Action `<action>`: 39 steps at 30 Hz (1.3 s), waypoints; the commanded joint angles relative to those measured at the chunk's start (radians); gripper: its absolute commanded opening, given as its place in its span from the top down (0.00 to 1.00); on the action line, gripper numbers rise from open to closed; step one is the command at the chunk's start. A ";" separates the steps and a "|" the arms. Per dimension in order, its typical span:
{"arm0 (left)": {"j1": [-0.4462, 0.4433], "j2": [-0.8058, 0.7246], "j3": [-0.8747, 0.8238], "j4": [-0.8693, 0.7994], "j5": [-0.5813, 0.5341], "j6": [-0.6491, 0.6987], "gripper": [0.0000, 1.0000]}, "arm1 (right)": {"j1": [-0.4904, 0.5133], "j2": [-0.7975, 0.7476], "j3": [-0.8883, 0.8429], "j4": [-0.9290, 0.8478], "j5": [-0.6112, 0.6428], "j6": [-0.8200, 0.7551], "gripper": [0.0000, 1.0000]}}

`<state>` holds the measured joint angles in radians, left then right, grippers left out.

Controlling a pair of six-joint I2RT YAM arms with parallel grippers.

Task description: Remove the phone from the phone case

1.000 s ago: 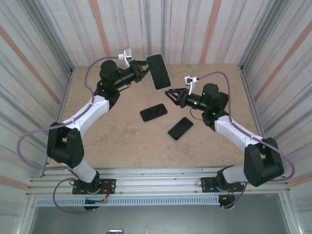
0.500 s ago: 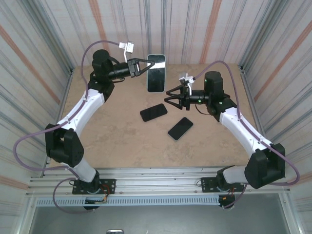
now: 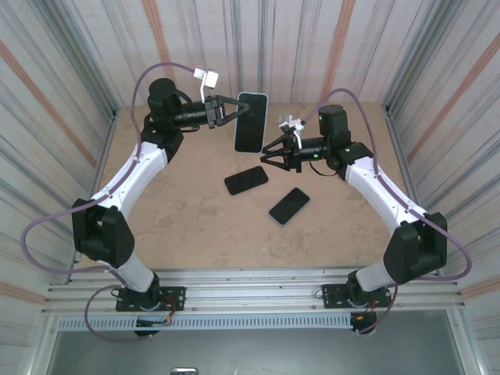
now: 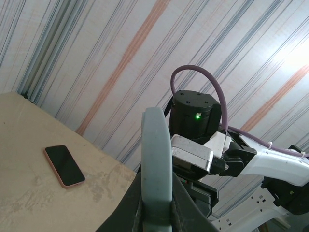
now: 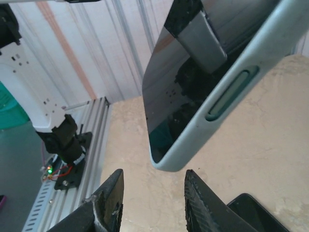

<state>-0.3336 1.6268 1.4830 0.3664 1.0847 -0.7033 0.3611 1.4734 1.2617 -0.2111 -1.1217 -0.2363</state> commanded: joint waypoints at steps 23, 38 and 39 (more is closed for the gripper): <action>-0.015 0.010 0.054 0.052 0.031 -0.044 1.00 | 0.026 0.074 0.113 -0.082 -0.081 -0.092 0.80; -0.015 0.032 0.070 0.060 0.044 -0.122 1.00 | 0.036 0.065 0.107 -0.086 0.009 -0.135 0.82; -0.016 0.031 0.067 0.060 0.044 -0.122 1.00 | 0.031 0.065 0.105 -0.066 -0.005 -0.115 0.82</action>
<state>-0.3431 1.6608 1.5108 0.3748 1.1187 -0.7910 0.3927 1.5391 1.3468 -0.3225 -1.1427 -0.3679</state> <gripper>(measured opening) 0.135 0.182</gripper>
